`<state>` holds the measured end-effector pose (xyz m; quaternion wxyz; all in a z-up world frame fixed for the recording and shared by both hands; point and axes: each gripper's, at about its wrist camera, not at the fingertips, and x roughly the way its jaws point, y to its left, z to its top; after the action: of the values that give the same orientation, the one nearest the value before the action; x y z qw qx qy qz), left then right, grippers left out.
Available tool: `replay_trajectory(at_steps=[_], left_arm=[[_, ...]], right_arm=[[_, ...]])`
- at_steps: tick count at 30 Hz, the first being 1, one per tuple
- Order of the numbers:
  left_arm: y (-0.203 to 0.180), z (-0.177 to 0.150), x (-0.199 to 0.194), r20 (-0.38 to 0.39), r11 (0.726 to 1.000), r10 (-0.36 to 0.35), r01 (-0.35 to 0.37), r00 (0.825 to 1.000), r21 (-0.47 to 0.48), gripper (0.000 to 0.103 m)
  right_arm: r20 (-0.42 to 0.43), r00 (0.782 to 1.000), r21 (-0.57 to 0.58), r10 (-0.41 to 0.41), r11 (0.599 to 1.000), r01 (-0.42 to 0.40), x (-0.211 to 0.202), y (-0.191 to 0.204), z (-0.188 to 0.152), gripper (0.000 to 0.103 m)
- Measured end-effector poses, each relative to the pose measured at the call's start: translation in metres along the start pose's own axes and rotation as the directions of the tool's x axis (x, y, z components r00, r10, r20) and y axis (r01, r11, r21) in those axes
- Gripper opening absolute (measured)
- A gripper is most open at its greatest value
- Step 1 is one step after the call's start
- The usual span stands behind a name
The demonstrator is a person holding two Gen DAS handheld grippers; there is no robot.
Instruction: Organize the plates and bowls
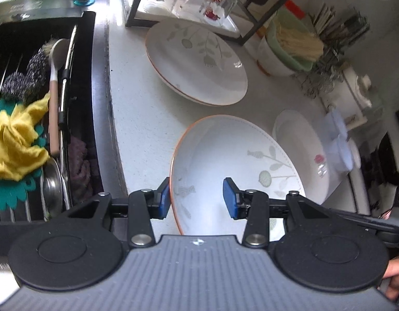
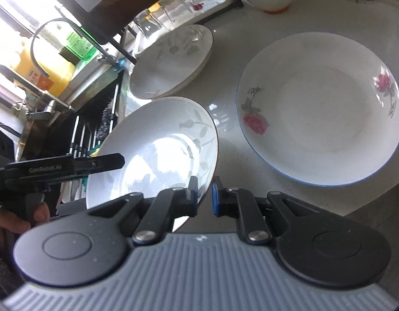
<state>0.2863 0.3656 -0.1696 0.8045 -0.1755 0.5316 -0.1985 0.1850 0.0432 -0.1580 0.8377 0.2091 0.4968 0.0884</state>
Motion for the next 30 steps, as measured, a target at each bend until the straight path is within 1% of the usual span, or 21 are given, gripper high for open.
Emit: replay_trajectory(at_steps=[2,3,8,12,15,21,25,30], left_arm=[[-0.004,-0.001,-0.008,0.007,0.999,-0.023,0.024,1.000,-0.030,0.047],[-0.008,-0.001,-0.011,0.011,0.999,-0.031,0.031,0.999,-0.031,0.047],[-0.037,0.003,-0.027,0.041,0.999,-0.051,0.050,0.998,0.007,0.047],[-0.060,0.007,-0.027,0.058,0.998,-0.056,0.055,0.997,0.029,0.047],[-0.078,0.008,-0.020,0.061,0.998,-0.046,0.044,0.997,0.035,0.047],[-0.110,0.006,0.003,0.056,0.999,-0.032,0.029,0.998,0.040,0.047],[-0.134,0.007,0.020,0.049,0.997,0.003,-0.006,0.999,0.076,0.047],[-0.156,0.005,0.054,0.007,0.995,0.066,-0.066,0.998,0.078,0.047]], right_arm=[[0.018,1.000,-0.012,0.008,1.000,-0.008,-0.010,0.001,0.003,0.014],[0.029,1.000,-0.011,0.011,1.000,-0.010,-0.015,0.000,0.005,0.014],[0.098,0.995,0.000,0.032,0.999,-0.032,-0.041,-0.006,0.017,0.014],[0.140,0.989,-0.003,0.041,0.999,-0.041,-0.054,-0.016,0.026,0.014],[0.156,0.987,-0.019,0.033,0.999,-0.031,-0.060,-0.025,0.034,0.014],[0.163,0.986,-0.017,0.037,0.999,-0.034,-0.068,-0.059,0.048,0.014],[0.147,0.988,-0.028,0.049,0.999,-0.046,-0.069,-0.084,0.056,0.014],[0.116,0.991,-0.034,0.067,0.997,-0.063,-0.065,-0.117,0.065,0.014]])
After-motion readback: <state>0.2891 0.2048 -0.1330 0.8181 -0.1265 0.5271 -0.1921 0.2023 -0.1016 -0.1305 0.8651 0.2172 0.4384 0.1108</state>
